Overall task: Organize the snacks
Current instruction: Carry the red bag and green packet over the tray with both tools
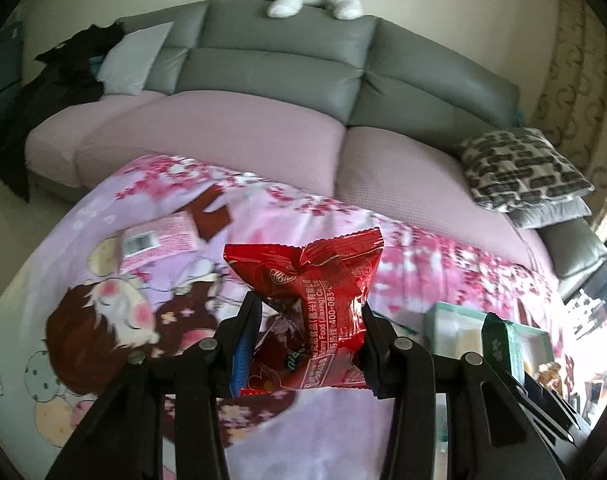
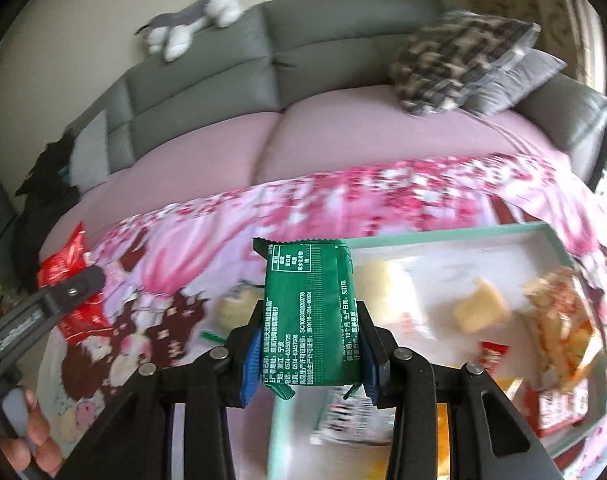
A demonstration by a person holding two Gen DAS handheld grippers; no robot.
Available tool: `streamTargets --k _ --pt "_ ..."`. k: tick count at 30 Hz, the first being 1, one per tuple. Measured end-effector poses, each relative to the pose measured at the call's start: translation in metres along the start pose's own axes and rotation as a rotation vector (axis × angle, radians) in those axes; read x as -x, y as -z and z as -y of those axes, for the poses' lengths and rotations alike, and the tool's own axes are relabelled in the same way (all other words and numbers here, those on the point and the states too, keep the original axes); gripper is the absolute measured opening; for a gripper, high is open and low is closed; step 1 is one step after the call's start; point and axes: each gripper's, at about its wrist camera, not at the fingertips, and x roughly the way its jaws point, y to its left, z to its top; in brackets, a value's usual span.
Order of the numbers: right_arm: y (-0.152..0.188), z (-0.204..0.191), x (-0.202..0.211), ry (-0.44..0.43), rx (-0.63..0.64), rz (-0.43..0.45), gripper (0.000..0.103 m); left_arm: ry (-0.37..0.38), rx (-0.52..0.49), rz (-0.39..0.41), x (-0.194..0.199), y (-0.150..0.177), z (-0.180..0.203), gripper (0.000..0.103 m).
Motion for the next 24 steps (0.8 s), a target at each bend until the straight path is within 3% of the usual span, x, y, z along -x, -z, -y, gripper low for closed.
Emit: streamTargets --k 12,24 --pt "-0.001 0.098 0.032 0.171 -0.202 0.040 0.042 0.141 -0.162 -0.043 -0.003 0.021 0.090 0.046" --pt "0.006 0.160 0.062 0.253 -0.326 0.081 0.042 0.250 -0.323 -0.089 -0.005 0.054 0.175 0.046"
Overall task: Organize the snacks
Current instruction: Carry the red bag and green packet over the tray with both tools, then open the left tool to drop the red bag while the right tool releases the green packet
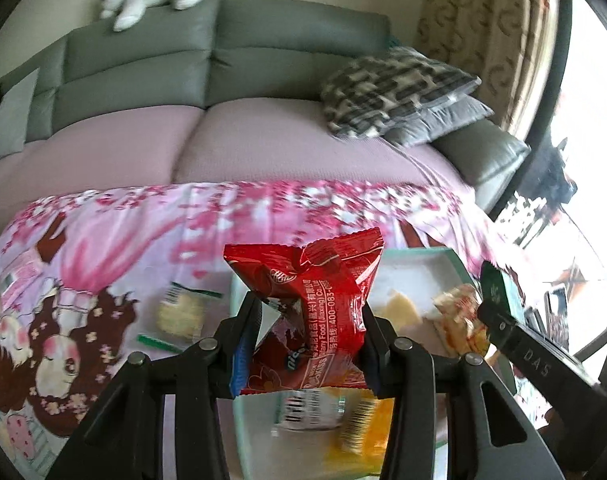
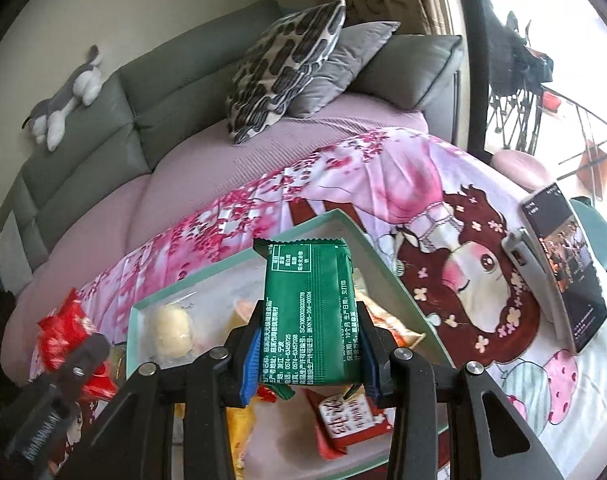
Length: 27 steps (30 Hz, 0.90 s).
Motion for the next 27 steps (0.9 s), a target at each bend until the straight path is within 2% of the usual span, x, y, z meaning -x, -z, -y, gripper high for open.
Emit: streamTargets --k 9,18,27 --pt "0.004 -0.005 -0.007 -0.032 0.025 -0.026 0.043 0.011 -0.044 -0.052 -0.024 0.009 0.025 0.046" --pt "0.009 -0.018 -0.019 -0.058 0.066 -0.057 0.043 -0.008 -0.034 -0.088 -0.044 0.015 0.023 0.047" --pt "0.015 -0.026 -0.028 -0.049 0.098 -0.087 0.043 -0.021 -0.029 -0.107 -0.056 0.019 0.020 0.047"
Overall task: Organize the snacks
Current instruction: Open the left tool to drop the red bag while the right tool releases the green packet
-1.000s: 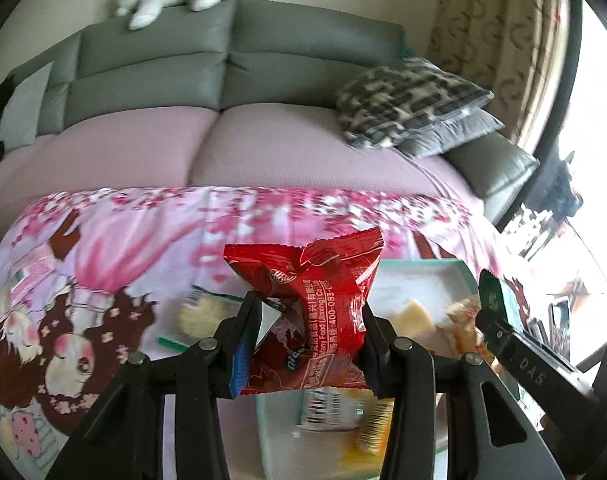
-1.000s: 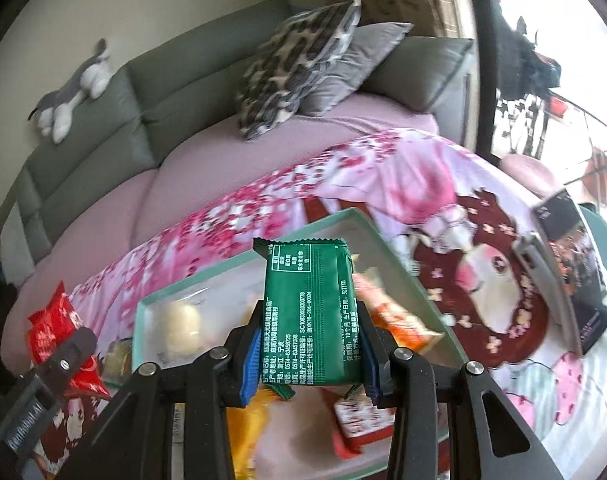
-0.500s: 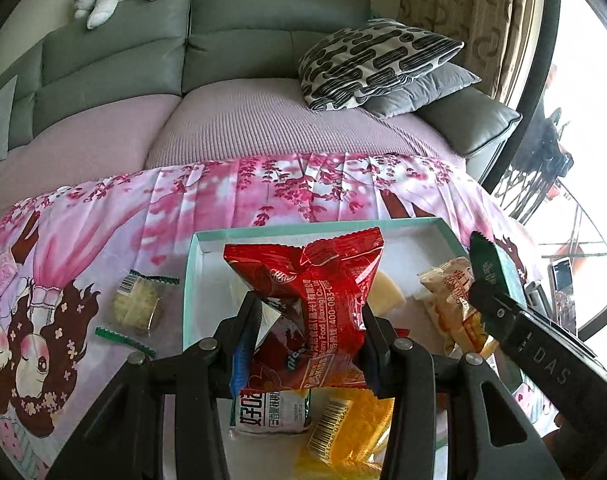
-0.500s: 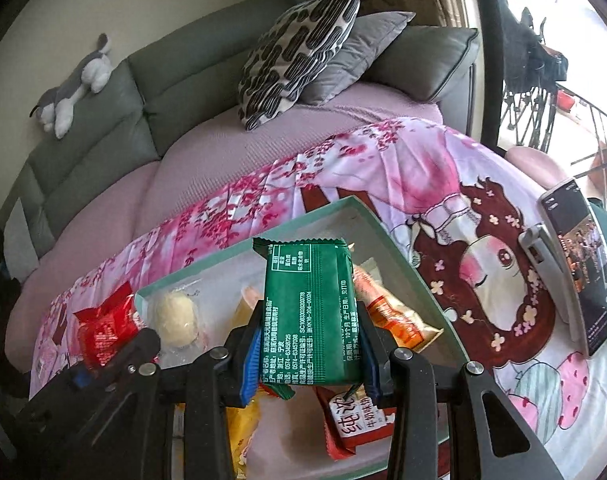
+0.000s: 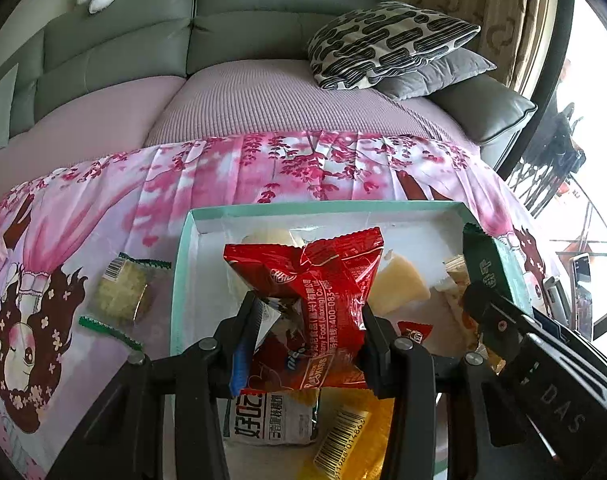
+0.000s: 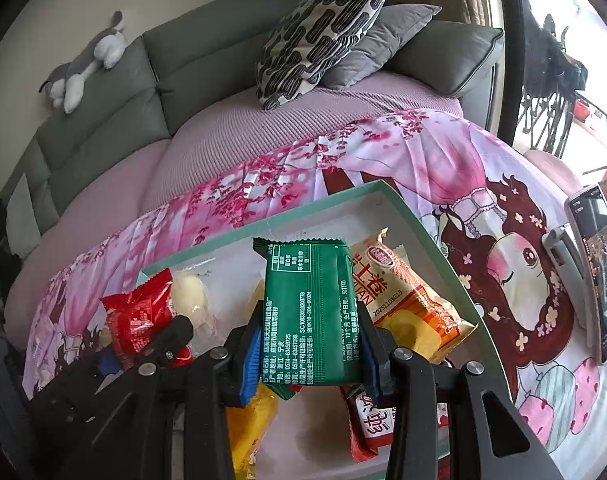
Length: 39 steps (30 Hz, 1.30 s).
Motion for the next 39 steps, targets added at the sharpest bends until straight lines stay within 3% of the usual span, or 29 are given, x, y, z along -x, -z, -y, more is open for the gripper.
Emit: streamTargets --k 6,10,30,33,36,39 --pt "0.001 -0.001 -0.004 0.014 0.010 -0.015 0.043 -0.002 0.001 -0.020 -0.003 0.000 -0.002 0.047" --pt "0.001 -0.001 -0.005 0.018 0.010 -0.019 0.044 -0.027 -0.007 -0.032 -0.001 0.000 -0.002 0.055" --pt "-0.004 -0.003 0.006 0.007 0.006 0.011 0.045 -0.049 0.047 0.028 0.036 -0.012 -0.028 0.061" --pt "-0.003 -0.004 0.004 0.021 0.011 0.006 0.047 -0.055 0.069 0.035 0.039 -0.013 -0.036 0.061" --pt "-0.003 -0.005 0.003 0.040 0.020 0.004 0.059 -0.073 0.091 0.039 0.039 -0.014 -0.044 0.066" --pt "-0.003 -0.005 0.003 0.048 0.026 0.006 0.062 -0.114 0.121 0.028 0.035 -0.014 -0.055 0.067"
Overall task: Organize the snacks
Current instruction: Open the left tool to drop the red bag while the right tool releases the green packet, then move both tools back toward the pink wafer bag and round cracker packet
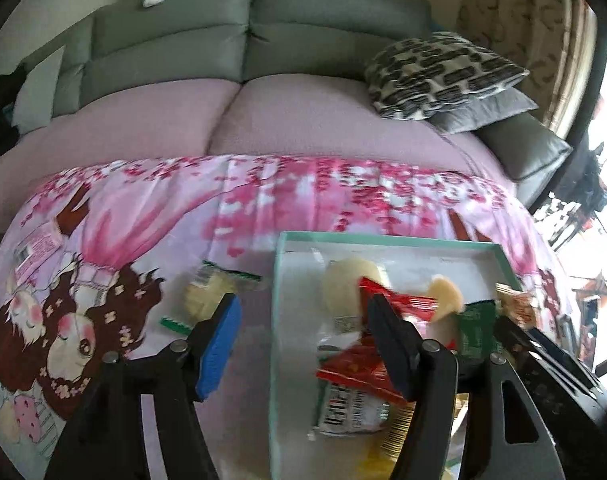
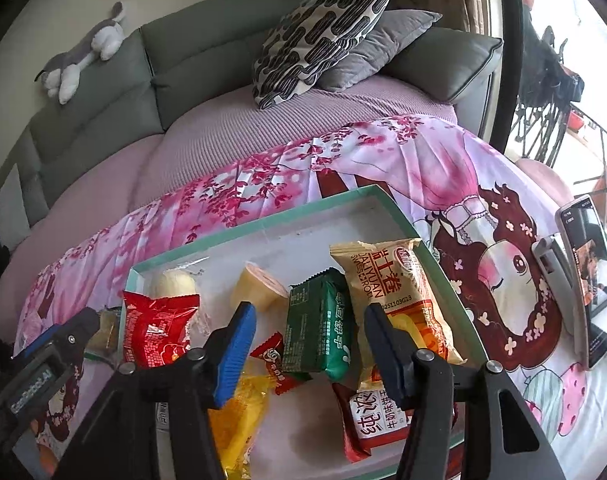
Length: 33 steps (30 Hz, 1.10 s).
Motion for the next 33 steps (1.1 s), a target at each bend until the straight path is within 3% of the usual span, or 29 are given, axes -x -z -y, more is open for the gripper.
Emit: streamTargets --k 5,7,11,15,16,21,33 --pt "-0.001 -0.002 0.000 -0.001 0.010 0.004 0.073 -0.095 0.019 -0.028 -0.012 0.002 -0.016 0.069" --pt "-0.001 -0.004 -0.001 0.000 0.020 0.001 0.078 -0.119 0.031 -0.035 -0.015 0.002 -0.023 0.085" --pt "-0.002 -0.007 -0.001 -0.001 0.027 0.004 0.087 -0.154 0.042 -0.020 -0.015 0.002 -0.030 0.087" --pt "-0.002 -0.007 0.000 -0.009 0.023 0.017 0.094 -0.184 0.050 0.006 -0.013 0.002 -0.035 0.095" --pt "-0.002 -0.007 0.001 -0.008 0.023 0.025 0.102 -0.193 0.053 0.015 -0.013 0.001 -0.036 0.098" --pt "-0.002 -0.008 0.002 -0.011 0.022 0.039 0.103 -0.226 0.084 0.022 -0.013 0.002 -0.044 0.101" --pt "-0.004 -0.012 0.010 -0.016 0.013 0.073 0.103 -0.221 0.089 0.022 -0.010 0.001 -0.051 0.101"
